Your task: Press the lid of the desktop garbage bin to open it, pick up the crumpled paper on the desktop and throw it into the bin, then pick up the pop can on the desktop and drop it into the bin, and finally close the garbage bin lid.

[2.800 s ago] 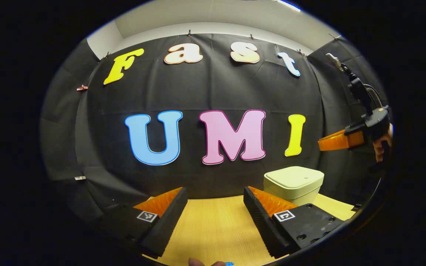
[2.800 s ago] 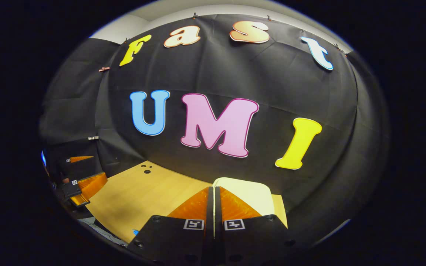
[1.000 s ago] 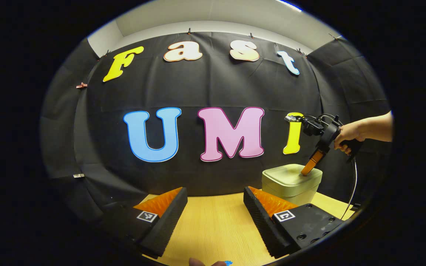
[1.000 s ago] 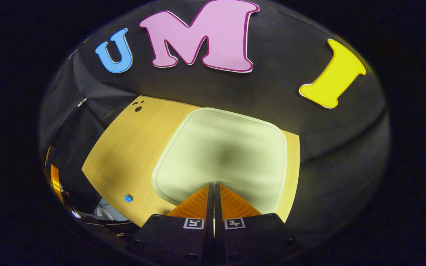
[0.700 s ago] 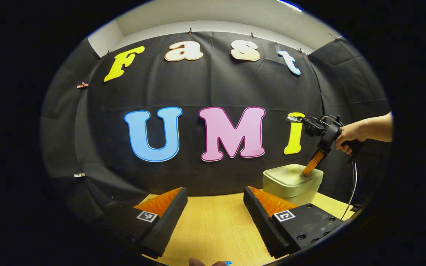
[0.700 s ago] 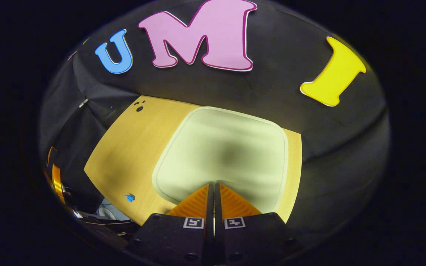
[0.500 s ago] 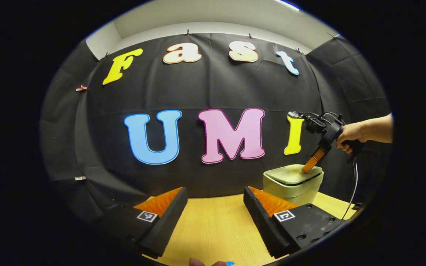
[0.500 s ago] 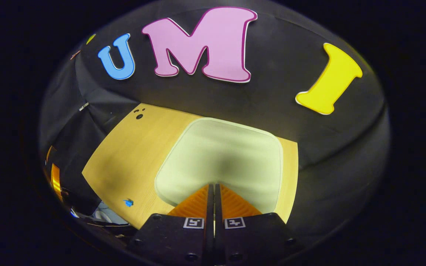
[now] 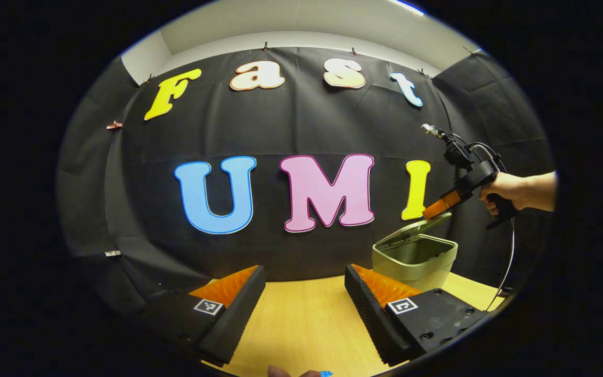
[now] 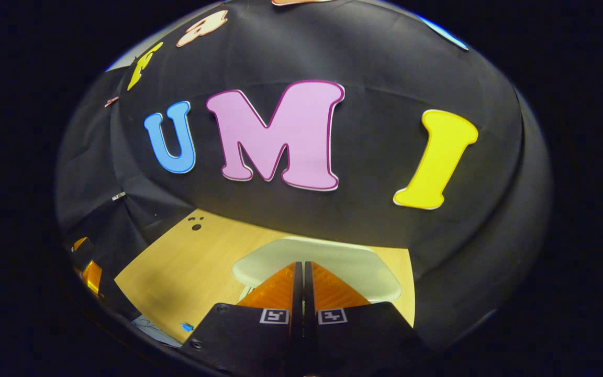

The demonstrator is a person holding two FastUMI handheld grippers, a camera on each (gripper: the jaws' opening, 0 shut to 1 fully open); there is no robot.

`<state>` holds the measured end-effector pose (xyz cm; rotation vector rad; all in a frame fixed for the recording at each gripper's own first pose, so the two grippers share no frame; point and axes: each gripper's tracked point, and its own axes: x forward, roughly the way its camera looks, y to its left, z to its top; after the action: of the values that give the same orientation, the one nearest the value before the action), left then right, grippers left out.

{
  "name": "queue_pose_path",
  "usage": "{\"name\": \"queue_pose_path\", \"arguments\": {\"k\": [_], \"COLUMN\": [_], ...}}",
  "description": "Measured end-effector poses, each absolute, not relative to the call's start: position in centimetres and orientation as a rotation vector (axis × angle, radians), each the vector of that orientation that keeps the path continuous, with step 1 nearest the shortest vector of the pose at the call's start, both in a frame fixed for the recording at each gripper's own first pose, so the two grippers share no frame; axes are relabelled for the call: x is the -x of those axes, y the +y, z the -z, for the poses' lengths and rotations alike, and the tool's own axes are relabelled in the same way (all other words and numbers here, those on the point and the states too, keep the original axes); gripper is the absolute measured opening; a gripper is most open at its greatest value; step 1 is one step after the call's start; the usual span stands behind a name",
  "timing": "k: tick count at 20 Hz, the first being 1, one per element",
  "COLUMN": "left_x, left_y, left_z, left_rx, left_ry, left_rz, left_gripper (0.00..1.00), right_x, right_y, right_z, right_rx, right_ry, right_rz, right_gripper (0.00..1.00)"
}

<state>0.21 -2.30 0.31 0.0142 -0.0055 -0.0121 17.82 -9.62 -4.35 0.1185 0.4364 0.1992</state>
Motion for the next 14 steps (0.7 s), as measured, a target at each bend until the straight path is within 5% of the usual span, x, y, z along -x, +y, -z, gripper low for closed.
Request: {"name": "queue_pose_path", "arguments": {"k": [8,14], "left_x": [-0.2,0.2], "left_y": [-2.5,-2.3], "left_z": [0.0,0.9], "left_rx": [-0.006,0.008], "left_ry": [0.006,0.029], "left_rz": [0.022,0.029], "left_gripper": [0.98,0.98], "right_x": [-15.9,-12.8], "right_y": [-8.5,-6.6], "right_z": [1.0,-1.0], "right_rx": [-0.065,-0.061], "right_ry": [0.271,0.168], "right_rz": [-0.193,-0.205], "right_gripper": [0.10,0.46]}}
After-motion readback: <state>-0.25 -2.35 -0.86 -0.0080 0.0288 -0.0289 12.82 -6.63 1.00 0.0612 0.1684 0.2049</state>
